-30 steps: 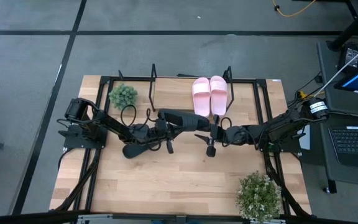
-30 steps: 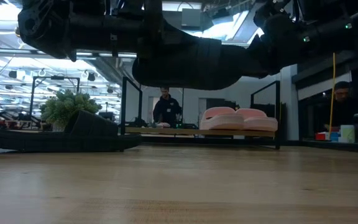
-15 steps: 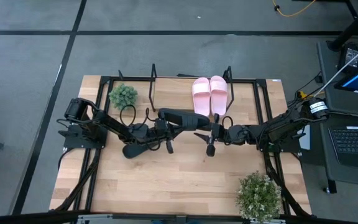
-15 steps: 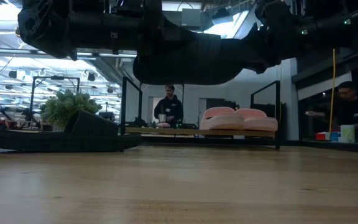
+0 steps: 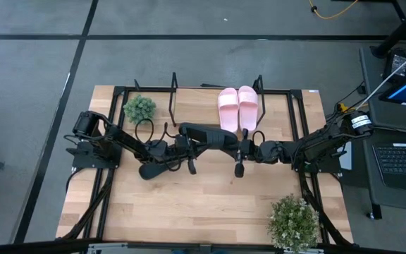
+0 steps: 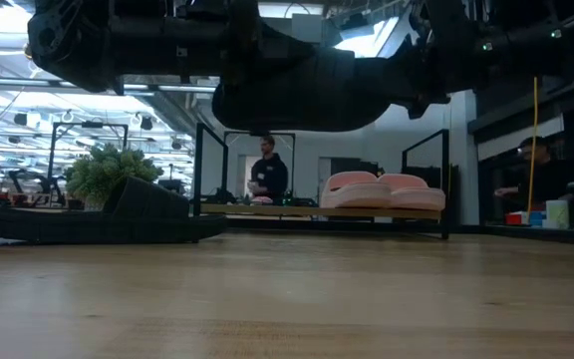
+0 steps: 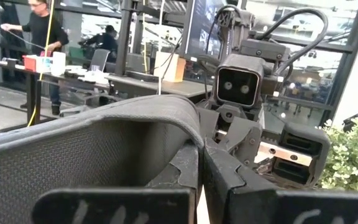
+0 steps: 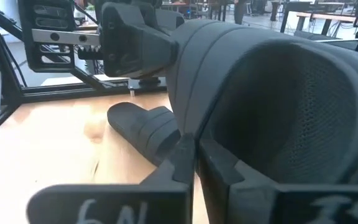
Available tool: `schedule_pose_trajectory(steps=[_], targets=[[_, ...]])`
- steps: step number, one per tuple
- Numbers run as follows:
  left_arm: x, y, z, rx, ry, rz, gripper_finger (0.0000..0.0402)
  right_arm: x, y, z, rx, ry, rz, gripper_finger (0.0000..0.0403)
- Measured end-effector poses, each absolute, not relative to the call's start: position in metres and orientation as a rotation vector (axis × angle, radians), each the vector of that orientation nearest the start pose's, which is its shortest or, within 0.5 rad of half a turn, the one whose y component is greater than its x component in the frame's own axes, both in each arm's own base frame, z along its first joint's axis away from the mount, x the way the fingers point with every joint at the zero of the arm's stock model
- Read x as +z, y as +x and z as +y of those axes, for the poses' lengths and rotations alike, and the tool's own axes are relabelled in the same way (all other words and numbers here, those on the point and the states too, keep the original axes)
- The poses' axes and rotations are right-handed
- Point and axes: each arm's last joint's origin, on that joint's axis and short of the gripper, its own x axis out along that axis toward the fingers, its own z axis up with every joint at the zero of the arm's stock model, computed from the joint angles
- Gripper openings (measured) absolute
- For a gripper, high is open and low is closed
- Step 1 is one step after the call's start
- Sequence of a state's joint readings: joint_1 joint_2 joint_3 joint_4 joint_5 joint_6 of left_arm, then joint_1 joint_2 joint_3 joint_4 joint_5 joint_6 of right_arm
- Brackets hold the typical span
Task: Pick and place slides into the shelf
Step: Put the bottom black slides on the shelf
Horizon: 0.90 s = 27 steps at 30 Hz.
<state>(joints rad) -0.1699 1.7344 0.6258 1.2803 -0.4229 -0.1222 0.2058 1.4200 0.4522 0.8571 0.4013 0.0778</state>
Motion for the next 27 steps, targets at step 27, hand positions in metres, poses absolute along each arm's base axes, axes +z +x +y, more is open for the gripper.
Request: schedule_pose_trajectory(steps=[27], targets=[[0.1872,0.3143,-0.0448,0.234,0.051,-0.070,0.0125,0.1858,0.2601,0.0432,-0.188,0.066,0.112,0.0000]])
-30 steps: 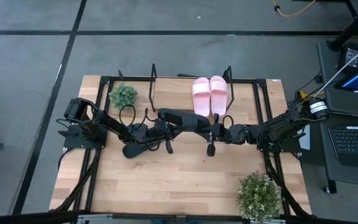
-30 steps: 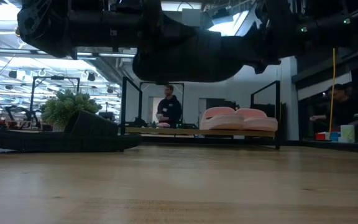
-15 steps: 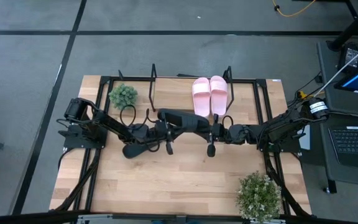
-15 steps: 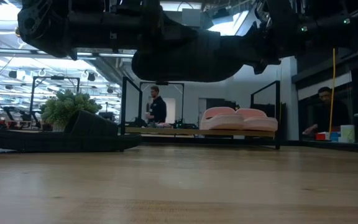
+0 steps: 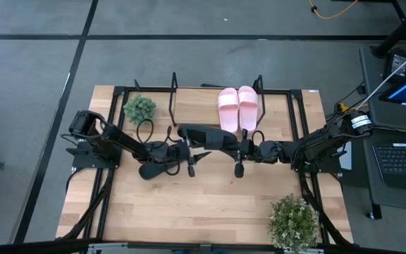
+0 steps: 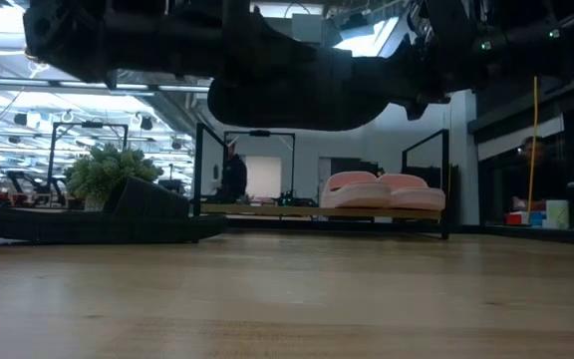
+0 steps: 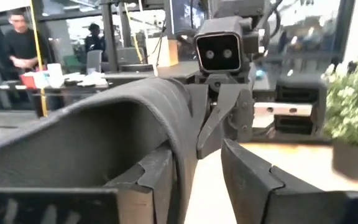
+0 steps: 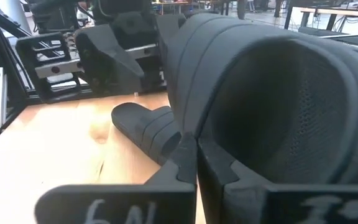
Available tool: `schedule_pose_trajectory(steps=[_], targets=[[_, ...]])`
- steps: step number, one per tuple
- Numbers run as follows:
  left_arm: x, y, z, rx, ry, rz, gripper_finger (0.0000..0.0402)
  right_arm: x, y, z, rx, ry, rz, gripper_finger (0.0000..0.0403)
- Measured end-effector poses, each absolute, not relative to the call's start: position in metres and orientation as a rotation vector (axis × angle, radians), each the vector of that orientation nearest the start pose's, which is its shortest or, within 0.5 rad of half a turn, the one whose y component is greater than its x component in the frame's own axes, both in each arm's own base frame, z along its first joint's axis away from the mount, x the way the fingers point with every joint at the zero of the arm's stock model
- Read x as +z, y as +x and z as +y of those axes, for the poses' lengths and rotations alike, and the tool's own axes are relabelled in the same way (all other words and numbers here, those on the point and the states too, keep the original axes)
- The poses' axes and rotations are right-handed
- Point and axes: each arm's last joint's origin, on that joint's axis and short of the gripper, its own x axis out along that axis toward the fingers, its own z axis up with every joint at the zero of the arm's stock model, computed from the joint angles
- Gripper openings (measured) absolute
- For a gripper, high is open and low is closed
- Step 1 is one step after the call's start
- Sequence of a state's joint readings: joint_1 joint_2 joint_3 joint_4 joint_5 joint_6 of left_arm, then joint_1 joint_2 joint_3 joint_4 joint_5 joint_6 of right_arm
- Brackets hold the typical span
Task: Pick and place slides into the shelf
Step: Put the bottom black slides on the shelf
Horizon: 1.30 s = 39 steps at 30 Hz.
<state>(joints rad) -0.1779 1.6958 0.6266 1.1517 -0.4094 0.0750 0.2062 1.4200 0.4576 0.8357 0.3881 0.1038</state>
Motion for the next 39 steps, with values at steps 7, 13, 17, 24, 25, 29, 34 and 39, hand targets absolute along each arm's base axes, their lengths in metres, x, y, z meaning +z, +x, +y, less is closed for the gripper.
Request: schedule_pose_trajectory(steps=[7,13,17,24,25,29,34,39], targets=[[0.206,0.294,-0.046,0.351,0.140,0.116,0.0129,0.183,0.259,0.045,-0.184,0.062,0.134,0.0000],[0.221,0.273,-0.049,0.361,0.152,0.214,0.0130,0.182,0.259,0.045,-0.187,0.079,0.150,0.0000],[0.228,0.258,-0.049,0.379,0.185,0.284,0.0130,0.180,0.259,0.045,-0.182,0.071,0.169,0.0000],[0.228,0.236,-0.052,0.364,0.145,0.407,0.0130,0.174,0.257,0.045,-0.158,0.025,0.243,0.0000],[0.228,0.235,-0.053,0.360,0.148,0.415,0.0130,0.177,0.257,0.046,-0.158,0.024,0.247,0.0000],[0.228,0.229,-0.055,0.361,0.172,0.443,0.0130,0.192,0.267,0.047,-0.163,-0.004,0.337,0.0000],[0.226,0.227,-0.056,0.356,0.191,0.465,0.0130,0.221,0.282,0.043,-0.159,-0.076,0.562,0.0000],[0.222,0.224,-0.055,0.372,0.218,0.513,0.0130,0.261,0.295,0.027,-0.094,-0.134,0.627,0.0000]])
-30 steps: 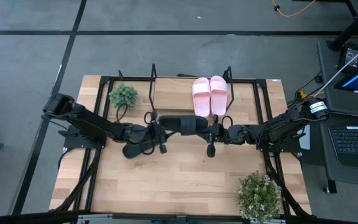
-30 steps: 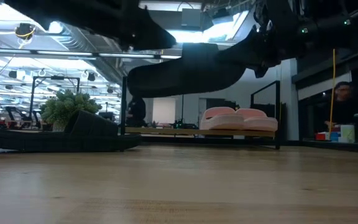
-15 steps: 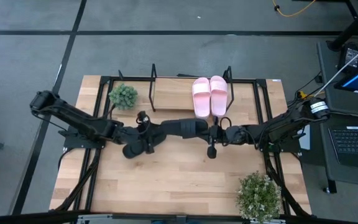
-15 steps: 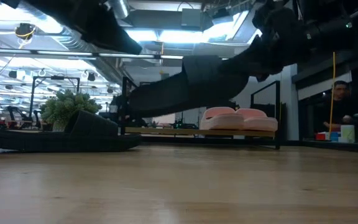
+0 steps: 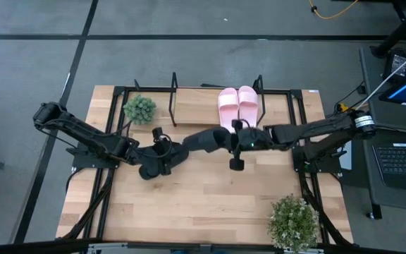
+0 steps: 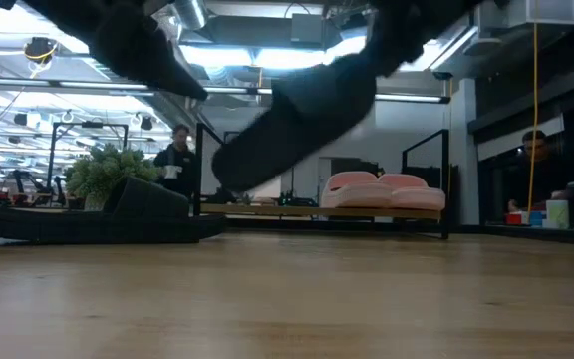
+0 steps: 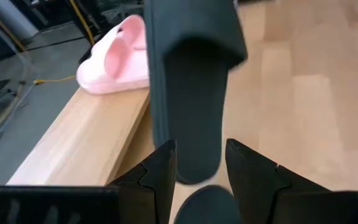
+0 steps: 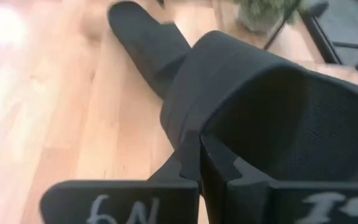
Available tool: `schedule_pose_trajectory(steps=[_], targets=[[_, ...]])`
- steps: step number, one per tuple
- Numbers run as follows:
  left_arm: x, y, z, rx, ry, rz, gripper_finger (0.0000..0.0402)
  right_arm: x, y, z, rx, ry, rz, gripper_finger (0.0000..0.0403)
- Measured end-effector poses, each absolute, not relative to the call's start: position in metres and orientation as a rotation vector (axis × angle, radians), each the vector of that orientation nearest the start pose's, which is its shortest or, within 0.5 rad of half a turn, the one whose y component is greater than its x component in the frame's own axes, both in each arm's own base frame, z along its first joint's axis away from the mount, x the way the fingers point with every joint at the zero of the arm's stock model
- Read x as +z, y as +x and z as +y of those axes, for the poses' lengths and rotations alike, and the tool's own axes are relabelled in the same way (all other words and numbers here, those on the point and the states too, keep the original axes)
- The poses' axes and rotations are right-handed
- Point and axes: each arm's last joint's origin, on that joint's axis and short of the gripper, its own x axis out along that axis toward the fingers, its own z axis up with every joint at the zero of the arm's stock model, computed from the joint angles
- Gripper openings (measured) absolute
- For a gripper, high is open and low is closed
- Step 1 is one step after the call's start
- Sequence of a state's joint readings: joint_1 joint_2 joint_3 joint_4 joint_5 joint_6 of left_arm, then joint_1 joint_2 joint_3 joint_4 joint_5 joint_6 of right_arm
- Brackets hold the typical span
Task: Pick and place slides into the shelf
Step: Put the bottom black slides on the shelf
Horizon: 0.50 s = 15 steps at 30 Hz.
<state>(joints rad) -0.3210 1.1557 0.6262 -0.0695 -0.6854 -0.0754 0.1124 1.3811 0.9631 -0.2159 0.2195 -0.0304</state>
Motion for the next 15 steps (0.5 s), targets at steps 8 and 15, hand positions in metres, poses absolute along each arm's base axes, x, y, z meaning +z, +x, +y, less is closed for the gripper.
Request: schedule_pose_trajectory(steps=[8,15], targets=[[0.216,0.219,-0.053,0.408,0.243,0.577,0.0130,0.308,0.293,-0.017,-0.026,-0.184,0.743,0.0000],[0.214,0.219,-0.051,0.435,0.196,0.555,0.0130,0.315,0.284,-0.049,0.059,-0.183,0.796,0.0000]])
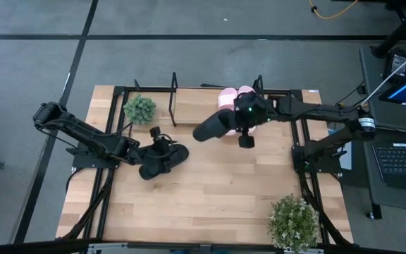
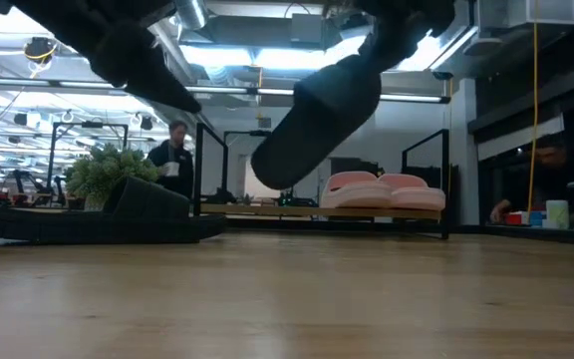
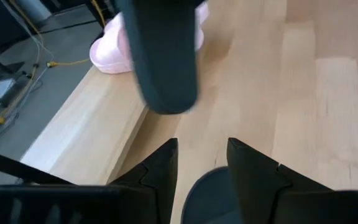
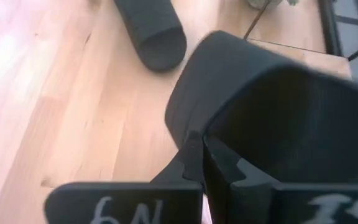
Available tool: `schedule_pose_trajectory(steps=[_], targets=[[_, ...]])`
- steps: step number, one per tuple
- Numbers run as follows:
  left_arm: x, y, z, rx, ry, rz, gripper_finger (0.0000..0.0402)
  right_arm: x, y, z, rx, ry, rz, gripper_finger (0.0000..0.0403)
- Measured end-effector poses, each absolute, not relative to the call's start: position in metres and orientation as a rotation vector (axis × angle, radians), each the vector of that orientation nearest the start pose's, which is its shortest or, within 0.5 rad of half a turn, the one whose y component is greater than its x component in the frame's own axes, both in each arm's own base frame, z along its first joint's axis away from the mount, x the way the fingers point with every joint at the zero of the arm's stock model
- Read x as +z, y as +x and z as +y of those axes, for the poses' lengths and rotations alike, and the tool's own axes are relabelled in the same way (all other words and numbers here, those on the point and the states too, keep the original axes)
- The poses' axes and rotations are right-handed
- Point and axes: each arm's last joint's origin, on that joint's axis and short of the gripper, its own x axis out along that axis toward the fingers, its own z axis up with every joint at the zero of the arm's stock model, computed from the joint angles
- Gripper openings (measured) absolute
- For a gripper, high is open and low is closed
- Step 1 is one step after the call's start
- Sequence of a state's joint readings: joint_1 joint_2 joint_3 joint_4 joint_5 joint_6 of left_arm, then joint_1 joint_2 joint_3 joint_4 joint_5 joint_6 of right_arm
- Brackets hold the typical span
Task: Pick and place slides into the shelf
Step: Put the bottom black slides on the shelf
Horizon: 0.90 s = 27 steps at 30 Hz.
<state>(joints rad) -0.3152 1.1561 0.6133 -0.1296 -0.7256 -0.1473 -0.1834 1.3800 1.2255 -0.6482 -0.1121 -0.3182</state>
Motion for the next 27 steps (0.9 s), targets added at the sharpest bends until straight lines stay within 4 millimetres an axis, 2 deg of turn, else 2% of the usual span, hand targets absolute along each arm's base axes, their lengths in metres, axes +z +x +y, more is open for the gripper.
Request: schedule_pose_trajectory(steps=[8,18,27], targets=[[0.203,0.218,-0.051,0.413,0.172,0.441,0.0130,0.312,0.277,-0.065,0.160,-0.165,0.814,0.0000],[0.229,0.207,-0.045,0.400,0.158,0.312,0.0130,0.306,0.274,-0.077,0.181,-0.207,0.850,0.0000],[0.230,0.212,-0.026,0.328,0.104,0.321,0.0130,0.301,0.280,-0.078,0.242,-0.317,0.859,0.0000]])
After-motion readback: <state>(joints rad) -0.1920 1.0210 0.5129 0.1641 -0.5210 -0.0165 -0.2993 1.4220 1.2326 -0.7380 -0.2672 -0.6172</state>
